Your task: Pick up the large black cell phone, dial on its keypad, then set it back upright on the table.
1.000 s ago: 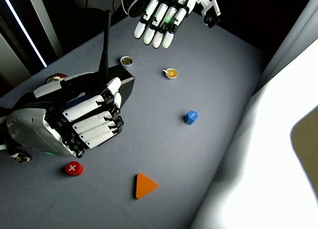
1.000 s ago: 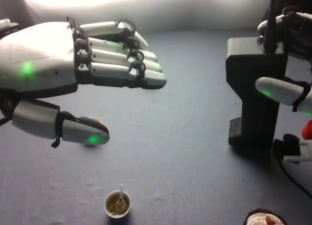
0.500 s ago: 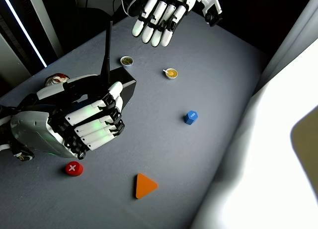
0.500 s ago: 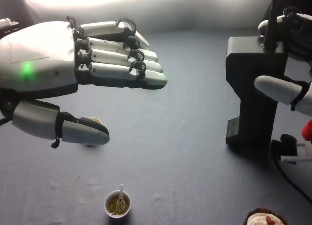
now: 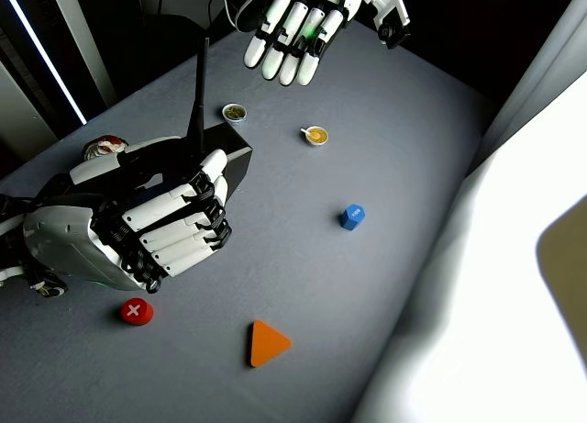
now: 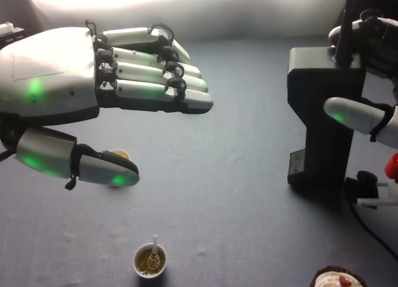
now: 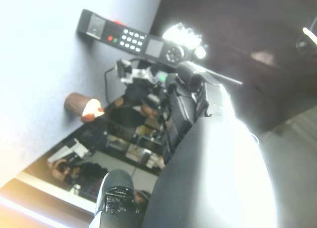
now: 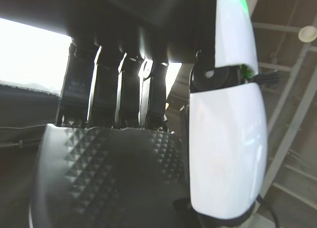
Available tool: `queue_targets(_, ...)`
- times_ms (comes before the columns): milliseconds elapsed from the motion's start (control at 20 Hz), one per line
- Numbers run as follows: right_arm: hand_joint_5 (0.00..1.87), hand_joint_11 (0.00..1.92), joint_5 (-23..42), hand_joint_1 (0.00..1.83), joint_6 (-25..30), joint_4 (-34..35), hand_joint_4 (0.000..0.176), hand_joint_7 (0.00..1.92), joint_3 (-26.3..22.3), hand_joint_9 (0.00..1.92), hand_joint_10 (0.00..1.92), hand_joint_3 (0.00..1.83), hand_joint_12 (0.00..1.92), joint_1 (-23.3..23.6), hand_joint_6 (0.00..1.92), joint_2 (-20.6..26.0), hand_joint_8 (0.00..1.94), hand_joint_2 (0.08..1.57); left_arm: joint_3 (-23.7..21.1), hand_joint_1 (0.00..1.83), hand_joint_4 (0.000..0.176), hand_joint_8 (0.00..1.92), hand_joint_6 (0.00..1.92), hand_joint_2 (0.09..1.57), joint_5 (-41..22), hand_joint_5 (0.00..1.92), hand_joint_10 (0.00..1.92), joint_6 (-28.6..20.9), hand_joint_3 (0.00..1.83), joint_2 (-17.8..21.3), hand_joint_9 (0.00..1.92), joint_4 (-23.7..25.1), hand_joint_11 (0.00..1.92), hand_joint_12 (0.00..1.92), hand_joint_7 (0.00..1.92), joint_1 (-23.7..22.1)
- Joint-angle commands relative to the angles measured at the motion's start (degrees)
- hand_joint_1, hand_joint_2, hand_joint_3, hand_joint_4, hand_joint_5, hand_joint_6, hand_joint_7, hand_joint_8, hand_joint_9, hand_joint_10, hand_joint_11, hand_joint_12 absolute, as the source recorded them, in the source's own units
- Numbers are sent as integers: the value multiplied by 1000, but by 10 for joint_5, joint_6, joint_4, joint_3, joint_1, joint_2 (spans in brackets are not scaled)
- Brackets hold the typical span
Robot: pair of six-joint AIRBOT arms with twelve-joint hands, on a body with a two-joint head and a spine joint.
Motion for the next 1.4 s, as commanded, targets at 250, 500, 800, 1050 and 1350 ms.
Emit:
queue_targets(250,931,837,73,1481,6,-14,0,766,5,722,1439,0,1635,-13,744,6,1285,1163,-7,107,7,3,3,1269,-49,311,2,1,1,9,358,-46,20,836,372,-9)
queue_targets(500,919,829,73,1363,6,-15,0,793,8,766,1533,3,1436,-14,796,11,1352,1180,-12,86,3,3,0,1265,-49,296,6,1,0,11,379,-46,36,848,366,-6)
queue_targets(800,922,819,73,1482,6,-14,0,784,14,755,1390,0,1655,-15,766,15,1257,1158,-12,98,2,0,0,1251,-49,295,0,1,0,11,368,-46,14,878,354,-6)
queue_targets(1050,908,831,73,1480,6,-14,0,752,16,725,1426,0,1640,-15,786,18,1303,1167,-11,122,1,2,4,1243,-49,300,5,1,0,11,376,-46,31,861,360,-6)
queue_targets(1350,958,794,73,1483,4,-14,0,816,16,781,1364,0,1681,-15,717,20,1199,1150,-10,110,1,1,1,1241,-50,300,4,1,0,11,382,-46,49,863,370,-6)
